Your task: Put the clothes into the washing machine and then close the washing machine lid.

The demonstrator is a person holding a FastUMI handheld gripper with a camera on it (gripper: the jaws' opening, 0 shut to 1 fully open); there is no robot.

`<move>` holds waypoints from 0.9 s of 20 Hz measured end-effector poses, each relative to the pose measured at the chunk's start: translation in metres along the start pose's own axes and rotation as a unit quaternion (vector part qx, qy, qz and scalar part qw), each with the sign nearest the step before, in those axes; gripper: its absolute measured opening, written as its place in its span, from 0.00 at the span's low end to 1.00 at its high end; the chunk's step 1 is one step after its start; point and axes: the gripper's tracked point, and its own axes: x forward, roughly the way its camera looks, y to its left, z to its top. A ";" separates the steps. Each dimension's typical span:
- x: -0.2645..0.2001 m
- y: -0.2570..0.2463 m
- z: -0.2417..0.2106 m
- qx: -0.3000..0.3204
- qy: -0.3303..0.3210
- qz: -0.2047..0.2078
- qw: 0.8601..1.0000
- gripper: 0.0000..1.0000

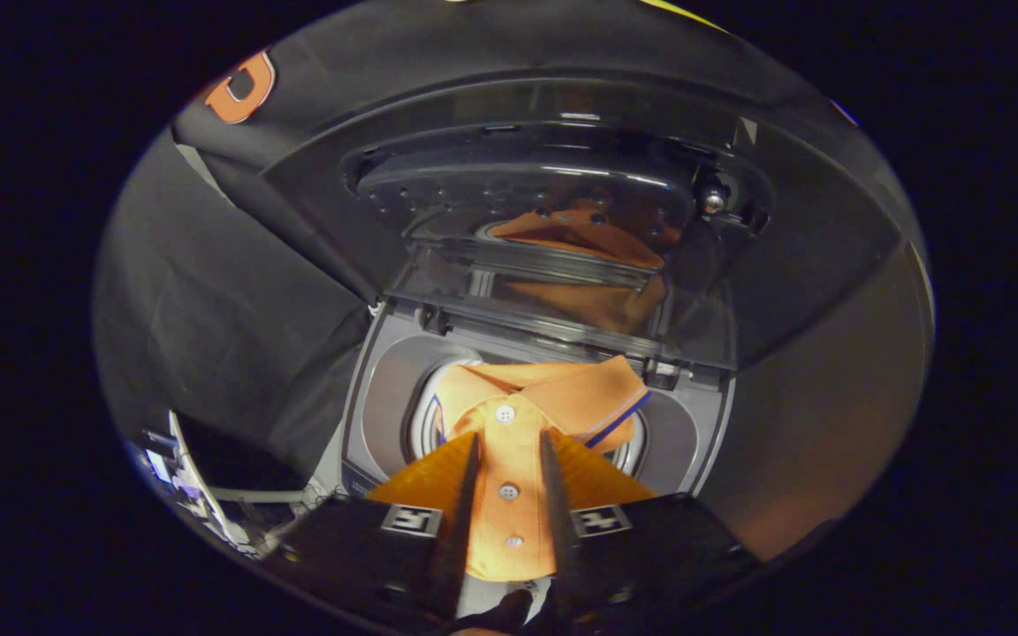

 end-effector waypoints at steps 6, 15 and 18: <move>-0.003 -0.008 -0.001 -0.022 -0.022 -0.020 0.999 0.79; -0.011 -0.013 0.002 -0.025 -0.041 -0.035 0.998 0.79; -0.021 -0.010 0.008 -0.031 -0.058 -0.035 0.997 0.79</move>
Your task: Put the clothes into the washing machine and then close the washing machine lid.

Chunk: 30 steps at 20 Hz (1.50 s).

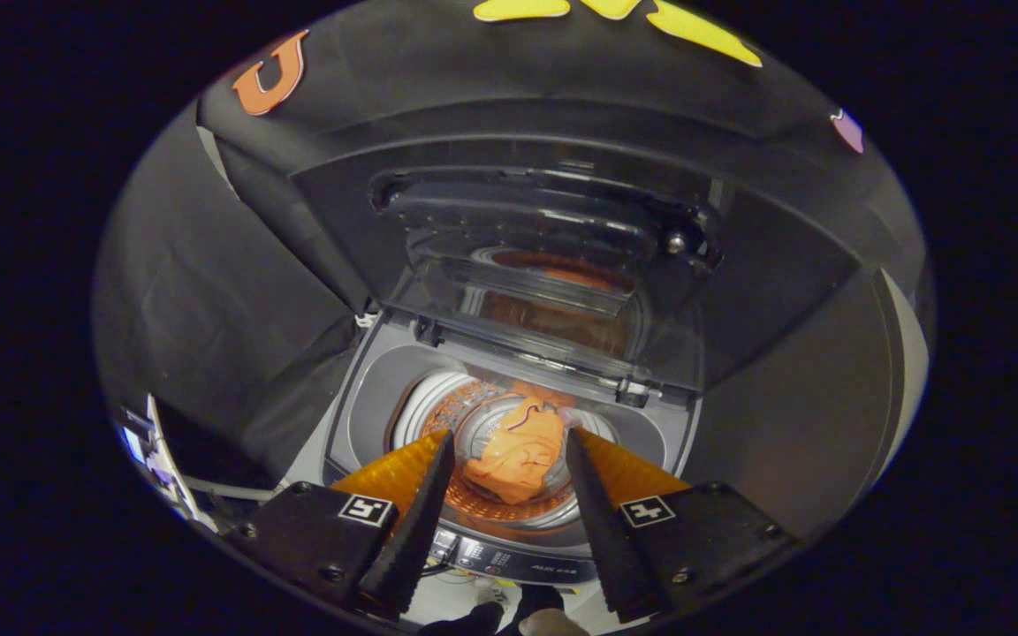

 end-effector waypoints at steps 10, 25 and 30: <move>-0.082 0.021 0.078 -0.013 -0.114 0.019 0.993 0.79; -0.127 0.015 0.199 0.046 -0.244 -0.032 0.968 0.79; -0.107 0.011 0.216 0.065 -0.244 -0.048 0.966 0.79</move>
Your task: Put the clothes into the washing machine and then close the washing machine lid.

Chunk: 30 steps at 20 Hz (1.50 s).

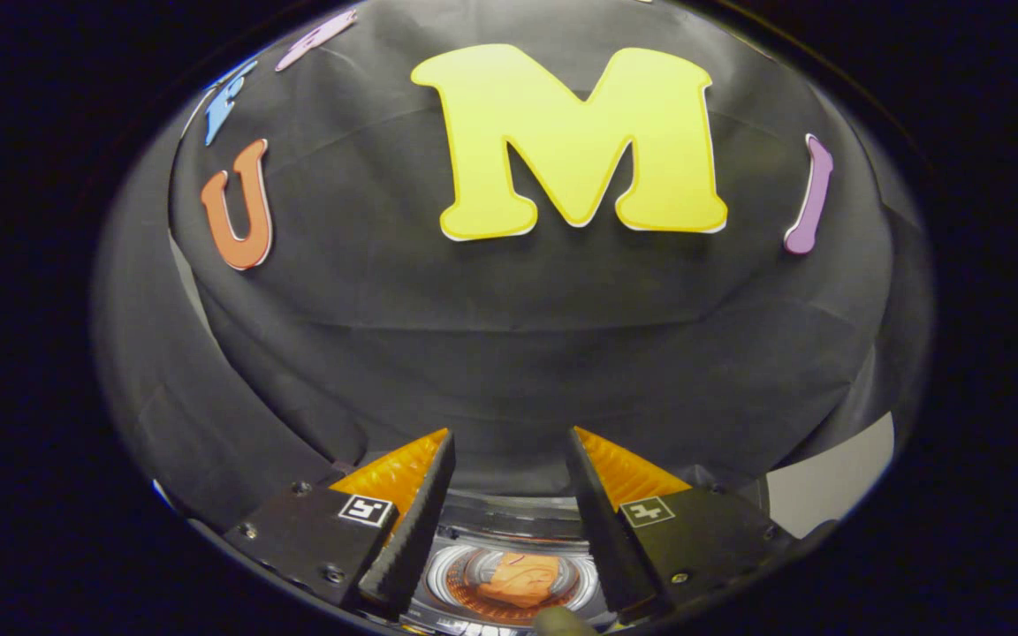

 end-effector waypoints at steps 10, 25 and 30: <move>0.064 -0.016 -0.022 0.023 0.043 -0.043 0.998 0.79; 0.081 -0.024 -0.071 0.028 0.089 -0.066 0.993 0.81; 0.073 -0.023 -0.074 0.023 0.089 -0.062 0.994 0.81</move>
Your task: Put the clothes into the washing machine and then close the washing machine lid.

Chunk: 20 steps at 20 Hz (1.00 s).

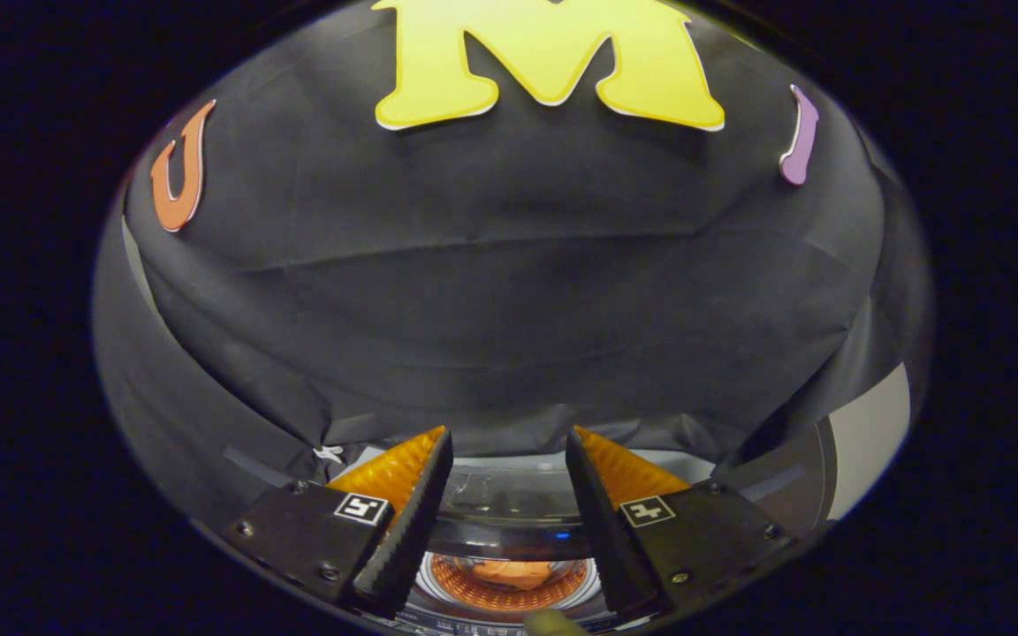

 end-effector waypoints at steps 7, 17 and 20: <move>-0.011 0.001 -0.009 -0.003 0.002 0.006 1.000 0.82; -0.028 0.002 -0.028 -0.012 0.002 0.017 1.000 0.82; -0.034 0.002 -0.036 -0.013 0.001 0.017 1.000 0.82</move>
